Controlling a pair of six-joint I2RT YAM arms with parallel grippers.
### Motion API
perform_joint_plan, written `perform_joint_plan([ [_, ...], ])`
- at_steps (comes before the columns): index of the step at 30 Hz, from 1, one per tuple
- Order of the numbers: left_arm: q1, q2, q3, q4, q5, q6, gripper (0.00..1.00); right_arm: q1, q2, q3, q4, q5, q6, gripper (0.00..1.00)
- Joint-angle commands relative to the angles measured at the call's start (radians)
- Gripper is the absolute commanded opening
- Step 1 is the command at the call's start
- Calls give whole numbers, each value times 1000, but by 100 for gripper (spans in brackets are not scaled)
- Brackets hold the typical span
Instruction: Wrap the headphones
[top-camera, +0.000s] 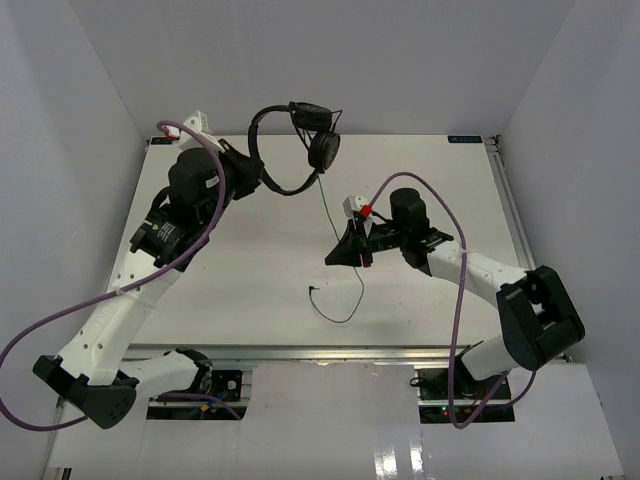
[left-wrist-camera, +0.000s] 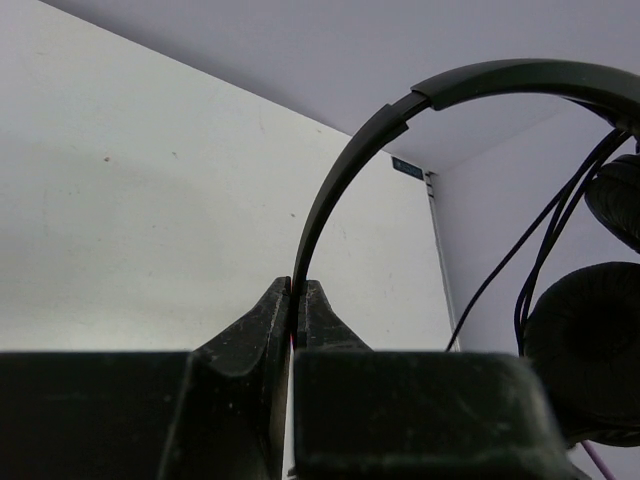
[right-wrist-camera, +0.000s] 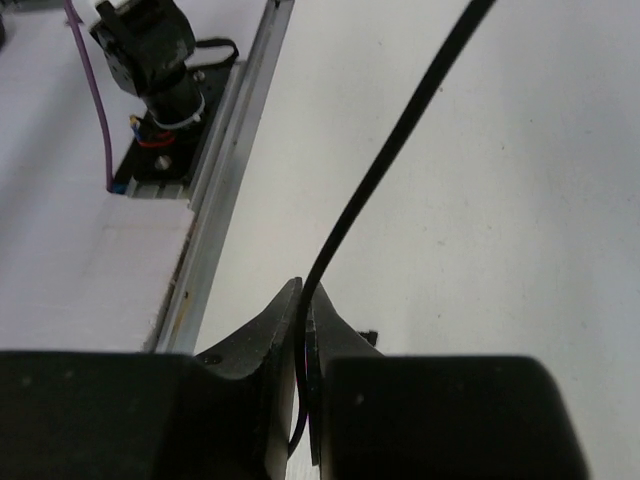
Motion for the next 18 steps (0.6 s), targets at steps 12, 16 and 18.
perform_joint_plan([
  [12, 42, 136, -54, -39, -260, 69, 0, 161, -302, 230, -829, 600, -658, 8],
  [16, 43, 183, -120, -40, -223, 116, 0, 162, -295, 316, -868, 730, -720, 8],
  [18, 43, 213, -145, -39, -188, 141, 0, 161, -285, 362, -873, 812, -758, 8],
])
